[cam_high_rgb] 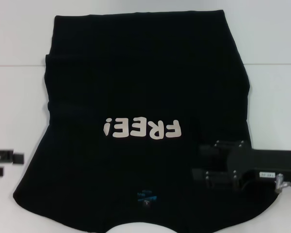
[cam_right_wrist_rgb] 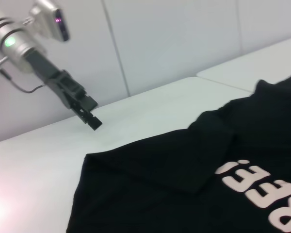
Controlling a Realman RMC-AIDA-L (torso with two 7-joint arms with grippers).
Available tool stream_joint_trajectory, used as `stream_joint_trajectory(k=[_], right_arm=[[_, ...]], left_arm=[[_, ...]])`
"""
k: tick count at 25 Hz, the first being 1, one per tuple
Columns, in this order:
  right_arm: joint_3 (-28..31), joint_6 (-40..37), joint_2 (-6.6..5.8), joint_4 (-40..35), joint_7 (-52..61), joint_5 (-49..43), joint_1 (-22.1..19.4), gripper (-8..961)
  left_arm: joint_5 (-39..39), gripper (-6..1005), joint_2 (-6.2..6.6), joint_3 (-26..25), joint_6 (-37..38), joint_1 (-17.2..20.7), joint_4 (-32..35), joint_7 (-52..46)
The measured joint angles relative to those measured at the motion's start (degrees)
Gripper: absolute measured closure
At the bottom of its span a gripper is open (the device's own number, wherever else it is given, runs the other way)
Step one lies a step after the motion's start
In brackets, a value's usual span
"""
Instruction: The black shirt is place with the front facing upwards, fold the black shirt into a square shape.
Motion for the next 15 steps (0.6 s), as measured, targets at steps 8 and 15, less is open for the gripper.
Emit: stream_joint_trajectory(k=[8,15], right_arm=[[0.00,1.31,-0.02,2.18,-2.10,0.07,0.23,194],[0.00,1.32,-0.10,2.21,-1.75,0.12,0.18,195]], left_arm=[[11.50,49,-0.33,1.80,0.83,-3.98,0.27,-4.21],[13.32,50,-2.06,5.22,-2.41,-5.44,0.07,-4.52]])
